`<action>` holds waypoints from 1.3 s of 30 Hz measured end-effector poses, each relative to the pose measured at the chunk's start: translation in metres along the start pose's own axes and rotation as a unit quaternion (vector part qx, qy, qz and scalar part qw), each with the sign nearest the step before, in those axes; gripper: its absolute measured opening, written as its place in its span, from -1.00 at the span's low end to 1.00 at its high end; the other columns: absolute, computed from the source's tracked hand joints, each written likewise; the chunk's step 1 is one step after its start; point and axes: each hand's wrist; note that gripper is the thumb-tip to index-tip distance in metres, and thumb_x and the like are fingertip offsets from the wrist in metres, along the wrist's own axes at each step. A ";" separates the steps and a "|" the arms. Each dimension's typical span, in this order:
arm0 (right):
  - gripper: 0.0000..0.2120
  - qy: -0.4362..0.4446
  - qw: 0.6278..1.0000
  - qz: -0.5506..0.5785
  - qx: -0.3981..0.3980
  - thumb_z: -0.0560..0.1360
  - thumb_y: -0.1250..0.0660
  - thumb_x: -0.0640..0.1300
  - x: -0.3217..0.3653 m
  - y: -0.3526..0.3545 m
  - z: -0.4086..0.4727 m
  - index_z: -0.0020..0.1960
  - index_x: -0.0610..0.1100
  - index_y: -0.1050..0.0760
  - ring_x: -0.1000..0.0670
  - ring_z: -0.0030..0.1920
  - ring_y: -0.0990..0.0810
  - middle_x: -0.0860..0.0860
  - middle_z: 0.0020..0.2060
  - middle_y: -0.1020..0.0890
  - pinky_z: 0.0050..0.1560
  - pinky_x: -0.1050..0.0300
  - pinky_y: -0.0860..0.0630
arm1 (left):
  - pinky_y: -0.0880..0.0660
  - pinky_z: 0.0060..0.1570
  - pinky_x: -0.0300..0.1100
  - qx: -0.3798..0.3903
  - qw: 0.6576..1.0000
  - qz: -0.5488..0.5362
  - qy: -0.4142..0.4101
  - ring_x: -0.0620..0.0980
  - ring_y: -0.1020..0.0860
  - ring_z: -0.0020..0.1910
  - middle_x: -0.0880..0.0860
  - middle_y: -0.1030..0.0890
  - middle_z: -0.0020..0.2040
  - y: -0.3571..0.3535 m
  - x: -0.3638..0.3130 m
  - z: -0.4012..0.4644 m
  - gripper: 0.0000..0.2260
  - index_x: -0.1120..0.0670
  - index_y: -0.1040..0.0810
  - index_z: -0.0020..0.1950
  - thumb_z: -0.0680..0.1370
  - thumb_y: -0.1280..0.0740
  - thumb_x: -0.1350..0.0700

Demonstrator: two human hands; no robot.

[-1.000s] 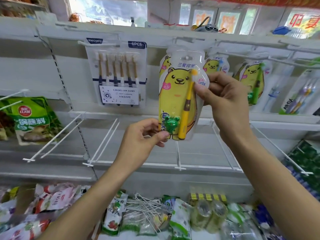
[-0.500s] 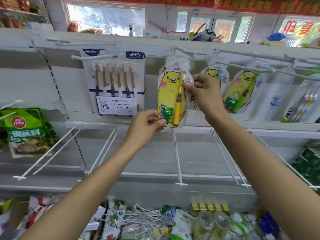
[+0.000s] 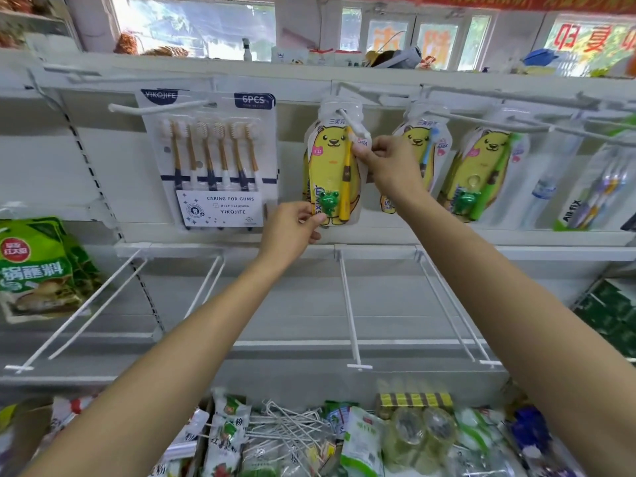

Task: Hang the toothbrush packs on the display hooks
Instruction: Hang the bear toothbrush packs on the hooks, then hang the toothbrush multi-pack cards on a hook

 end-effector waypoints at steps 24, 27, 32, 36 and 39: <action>-0.59 0.017 0.864 -0.502 -0.030 0.52 -0.40 -0.04 -0.053 0.188 -0.288 0.31 -0.14 -0.46 -0.18 0.12 -0.54 -0.08 0.16 -0.58 0.03 -0.04 -0.45 | -0.43 0.19 0.07 0.192 0.859 0.254 -0.402 0.12 -0.44 0.24 0.03 -0.52 0.25 -0.117 -0.105 -0.140 -0.55 0.01 -0.44 0.31 0.46 -0.31 -0.12; -0.57 -0.003 0.860 -0.508 -0.051 0.51 -0.40 -0.03 -0.058 0.232 -0.318 0.32 -0.16 -0.45 -0.18 0.14 -0.53 -0.10 0.17 -0.57 0.11 -0.07 -0.45 | -0.40 0.24 0.05 0.203 0.852 0.240 -0.418 0.11 -0.42 0.28 0.05 -0.51 0.29 -0.157 -0.128 -0.162 -0.48 0.04 -0.40 0.38 0.47 -0.35 -0.11; -0.54 -0.038 0.851 -0.518 -0.073 0.53 -0.40 -0.01 -0.070 0.317 -0.369 0.36 -0.14 -0.43 -0.15 0.22 -0.51 -0.08 0.22 -0.56 0.17 -0.02 -0.43 | -0.44 0.22 0.08 0.218 0.844 0.212 -0.443 0.09 -0.41 0.29 0.03 -0.49 0.29 -0.234 -0.172 -0.205 -0.48 0.01 -0.38 0.40 0.48 -0.35 -0.10; -0.52 -0.069 0.845 -0.524 -0.076 0.55 -0.39 0.02 -0.083 0.390 -0.408 0.40 -0.12 -0.40 -0.12 0.28 -0.49 -0.05 0.29 -0.53 0.23 -0.03 -0.46 | -0.42 0.25 0.06 0.236 0.838 0.199 -0.450 0.07 -0.43 0.30 0.01 -0.48 0.32 -0.297 -0.212 -0.242 -0.50 -0.01 -0.37 0.41 0.50 -0.32 -0.10; -0.50 -0.078 0.843 -0.528 -0.069 0.56 -0.38 0.03 -0.094 0.440 -0.432 0.43 -0.11 -0.38 -0.10 0.32 -0.47 -0.03 0.33 -0.51 0.27 0.01 -0.42 | -0.42 0.26 0.05 0.244 0.839 0.189 -0.448 0.05 -0.43 0.32 -0.02 -0.48 0.35 -0.342 -0.239 -0.266 -0.49 -0.04 -0.37 0.42 0.50 -0.32 -0.11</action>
Point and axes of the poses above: each hand's wrist, its own z-axis towards the middle knuckle, its own y-axis out of the back of the hand, x = y × z
